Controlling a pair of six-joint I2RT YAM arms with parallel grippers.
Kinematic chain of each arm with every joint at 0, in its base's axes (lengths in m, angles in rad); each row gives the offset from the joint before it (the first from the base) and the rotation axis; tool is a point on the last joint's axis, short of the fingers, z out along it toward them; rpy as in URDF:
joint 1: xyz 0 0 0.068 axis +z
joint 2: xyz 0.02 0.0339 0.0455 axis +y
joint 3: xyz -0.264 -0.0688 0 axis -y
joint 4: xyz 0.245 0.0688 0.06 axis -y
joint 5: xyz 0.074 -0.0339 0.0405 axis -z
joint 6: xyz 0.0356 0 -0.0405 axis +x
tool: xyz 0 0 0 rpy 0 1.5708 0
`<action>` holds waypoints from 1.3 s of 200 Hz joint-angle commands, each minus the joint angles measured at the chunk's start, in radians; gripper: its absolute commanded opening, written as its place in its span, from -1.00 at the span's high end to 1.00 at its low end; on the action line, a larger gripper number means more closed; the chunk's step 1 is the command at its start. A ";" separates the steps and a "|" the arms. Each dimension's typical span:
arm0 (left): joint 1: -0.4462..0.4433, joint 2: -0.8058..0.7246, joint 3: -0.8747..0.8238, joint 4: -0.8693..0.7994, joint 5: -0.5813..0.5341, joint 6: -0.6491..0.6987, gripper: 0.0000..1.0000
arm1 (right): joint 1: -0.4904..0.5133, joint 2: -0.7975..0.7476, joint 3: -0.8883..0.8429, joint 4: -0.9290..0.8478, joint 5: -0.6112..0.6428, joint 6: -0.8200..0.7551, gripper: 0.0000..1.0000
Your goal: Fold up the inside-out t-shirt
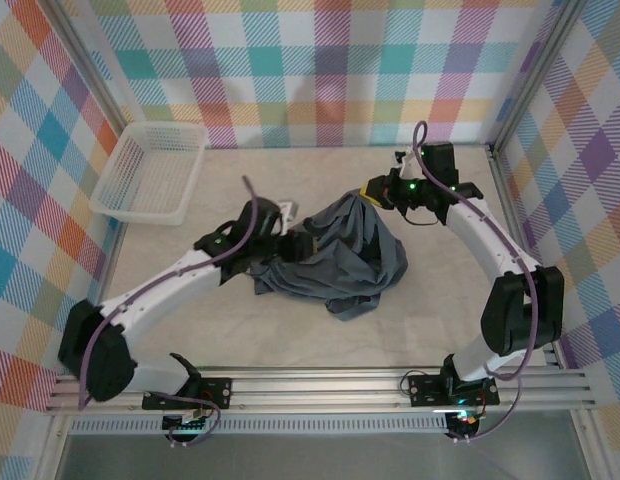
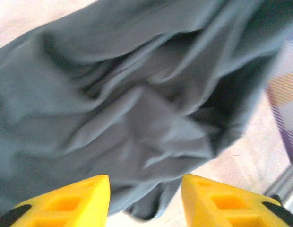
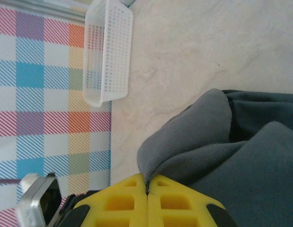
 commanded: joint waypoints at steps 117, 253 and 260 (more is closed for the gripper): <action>-0.025 0.286 0.277 0.053 0.056 -0.164 1.00 | -0.012 -0.061 0.017 -0.079 0.127 0.201 0.99; 0.041 0.161 0.267 0.026 0.255 -0.248 1.00 | 0.273 -0.552 -0.566 0.269 0.532 -0.933 -0.60; 0.042 0.162 0.272 0.026 0.258 -0.248 1.00 | 0.282 -0.549 -0.585 0.291 0.560 -0.993 -0.66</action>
